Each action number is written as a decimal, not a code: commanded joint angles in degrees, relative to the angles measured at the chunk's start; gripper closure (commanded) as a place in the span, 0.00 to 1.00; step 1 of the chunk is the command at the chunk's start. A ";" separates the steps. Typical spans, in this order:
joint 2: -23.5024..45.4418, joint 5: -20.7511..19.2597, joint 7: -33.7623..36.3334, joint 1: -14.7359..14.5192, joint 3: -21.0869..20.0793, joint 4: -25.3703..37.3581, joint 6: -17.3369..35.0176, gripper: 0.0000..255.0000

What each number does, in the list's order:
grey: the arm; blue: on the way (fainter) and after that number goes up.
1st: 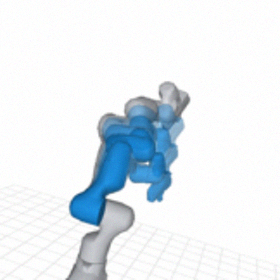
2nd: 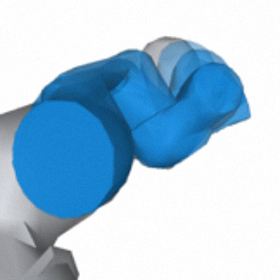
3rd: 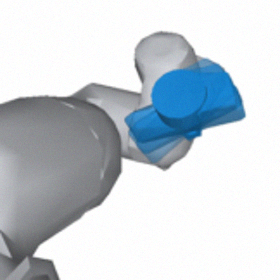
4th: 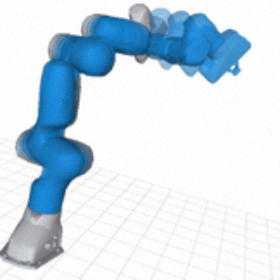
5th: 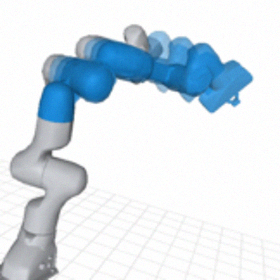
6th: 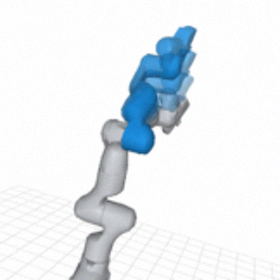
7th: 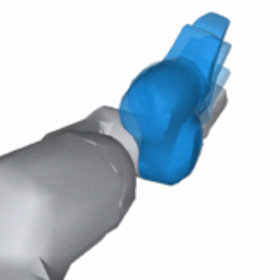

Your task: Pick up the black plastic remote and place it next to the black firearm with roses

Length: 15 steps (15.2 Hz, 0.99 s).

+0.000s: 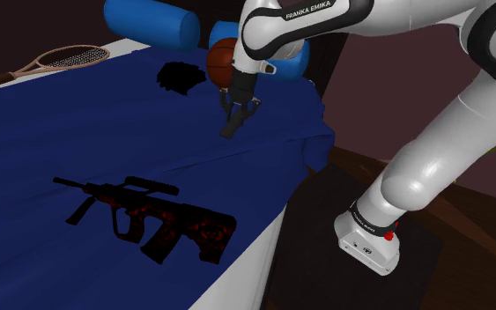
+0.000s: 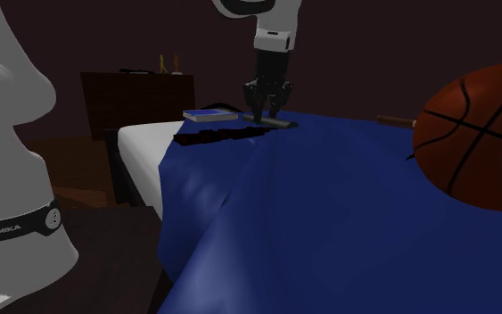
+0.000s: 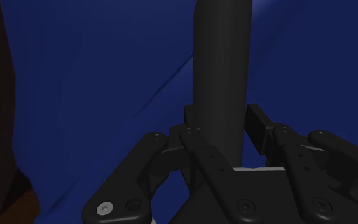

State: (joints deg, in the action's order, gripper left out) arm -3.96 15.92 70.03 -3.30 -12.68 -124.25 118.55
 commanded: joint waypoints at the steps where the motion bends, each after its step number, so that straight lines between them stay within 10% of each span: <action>1: 0.56 0.18 2.70 -1.33 -1.53 0.07 1.14 1.00; 15: 5.21 -0.29 13.52 -6.96 -7.82 -0.07 8.46 1.00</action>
State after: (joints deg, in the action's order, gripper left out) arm 0.96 15.61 83.65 -10.23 -20.47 -123.87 126.24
